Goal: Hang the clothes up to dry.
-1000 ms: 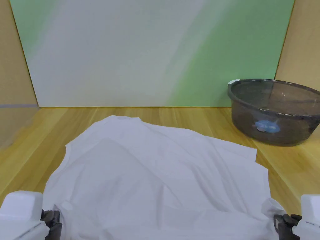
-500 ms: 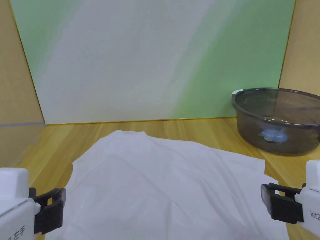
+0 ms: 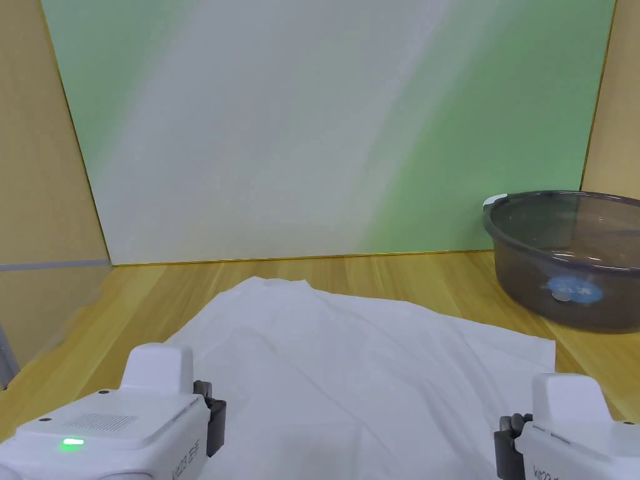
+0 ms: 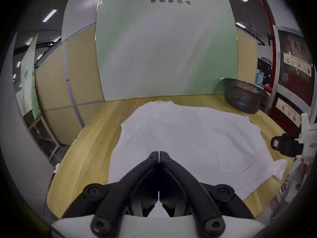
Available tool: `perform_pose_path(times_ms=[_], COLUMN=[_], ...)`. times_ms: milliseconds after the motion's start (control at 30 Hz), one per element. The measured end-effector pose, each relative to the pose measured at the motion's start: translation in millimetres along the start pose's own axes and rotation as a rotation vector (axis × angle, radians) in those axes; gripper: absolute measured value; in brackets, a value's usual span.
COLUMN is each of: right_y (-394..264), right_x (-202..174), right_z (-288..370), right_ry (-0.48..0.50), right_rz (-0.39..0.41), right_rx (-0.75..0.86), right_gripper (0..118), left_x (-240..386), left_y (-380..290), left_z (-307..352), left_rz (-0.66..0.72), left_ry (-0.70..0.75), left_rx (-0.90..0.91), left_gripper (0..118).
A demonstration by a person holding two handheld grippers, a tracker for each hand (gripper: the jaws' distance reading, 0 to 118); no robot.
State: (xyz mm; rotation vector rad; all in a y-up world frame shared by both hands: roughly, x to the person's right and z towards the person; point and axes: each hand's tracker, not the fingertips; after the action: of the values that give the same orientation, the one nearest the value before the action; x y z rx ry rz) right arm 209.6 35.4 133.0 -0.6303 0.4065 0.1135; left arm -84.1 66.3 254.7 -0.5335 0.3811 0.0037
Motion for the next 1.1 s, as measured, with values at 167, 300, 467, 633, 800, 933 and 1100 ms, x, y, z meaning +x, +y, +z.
perform_pose_path(times_ms=[167, 300, 467, 633, 800, 933, 1100], right_y=[3, 12, 25, 36, 36, 32, 31], right_x=[-11, -27, -50, -64, -62, -58, -52], right_z=[-10, -26, -55, -83, -104, -117, -122], right_ry=[0.029, 0.033, 0.065, 0.111, 0.138, 0.125, 0.138], right_rz=[0.016, 0.048, 0.056, 0.042, 0.027, 0.023, -0.02], right_rx=[-0.032, -0.045, -0.081, -0.116, -0.153, -0.188, -0.21], right_gripper=[0, 0, 0, 0, 0, 0, 0], left_x=[-4, 1, -5, -11, -15, 0, 3], left_y=[45, 106, 169, 205, 204, 202, 182], left_z=[-38, -105, -230, -337, -403, -430, -465], left_rz=[0.028, -0.07, -0.019, 0.025, 0.075, -0.024, -0.003], left_ry=[-0.057, -0.027, -0.005, 0.076, 0.03, 0.0, 0.039], left_rx=[-0.034, -0.073, -0.228, -0.301, -0.38, -0.375, -0.457], left_gripper=[0, 0, 74, 75, 75, 75, 74])
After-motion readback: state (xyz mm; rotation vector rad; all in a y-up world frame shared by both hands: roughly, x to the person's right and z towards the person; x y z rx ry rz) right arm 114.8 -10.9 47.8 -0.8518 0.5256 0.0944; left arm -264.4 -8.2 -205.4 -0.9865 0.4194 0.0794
